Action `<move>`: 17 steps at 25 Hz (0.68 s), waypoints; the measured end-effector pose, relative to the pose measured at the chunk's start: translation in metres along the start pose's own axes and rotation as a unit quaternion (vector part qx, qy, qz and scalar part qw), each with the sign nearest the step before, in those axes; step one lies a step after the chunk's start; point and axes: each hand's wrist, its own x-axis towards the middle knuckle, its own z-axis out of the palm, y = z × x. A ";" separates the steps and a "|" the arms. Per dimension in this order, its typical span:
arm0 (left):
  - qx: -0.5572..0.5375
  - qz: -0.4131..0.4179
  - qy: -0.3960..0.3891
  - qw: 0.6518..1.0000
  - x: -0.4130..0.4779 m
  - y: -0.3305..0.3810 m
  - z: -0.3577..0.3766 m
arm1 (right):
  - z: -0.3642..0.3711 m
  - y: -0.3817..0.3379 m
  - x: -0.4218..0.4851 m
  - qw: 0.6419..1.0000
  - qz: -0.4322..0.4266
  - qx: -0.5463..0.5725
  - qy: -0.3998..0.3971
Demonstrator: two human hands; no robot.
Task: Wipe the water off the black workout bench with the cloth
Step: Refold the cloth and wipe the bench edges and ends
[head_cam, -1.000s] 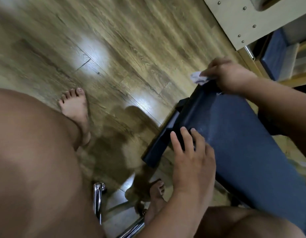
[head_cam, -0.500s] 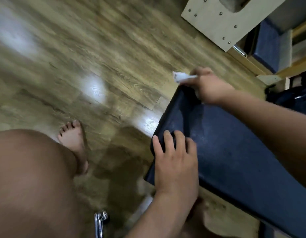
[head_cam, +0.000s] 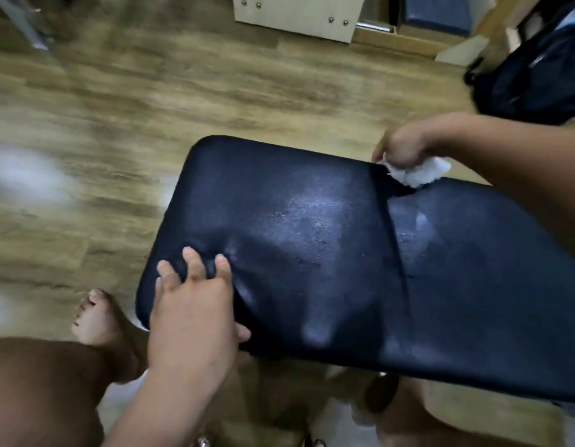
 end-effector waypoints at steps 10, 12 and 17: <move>-0.059 0.080 -0.054 0.994 -0.009 0.138 0.001 | -0.024 -0.089 0.011 0.963 -0.149 0.035 0.221; -0.063 0.073 -0.041 0.994 -0.006 0.135 0.003 | 0.003 -0.046 0.000 0.972 -0.107 -0.030 0.206; -0.044 0.053 -0.043 0.997 -0.004 0.136 0.001 | 0.083 0.085 -0.023 0.992 0.028 -0.028 0.121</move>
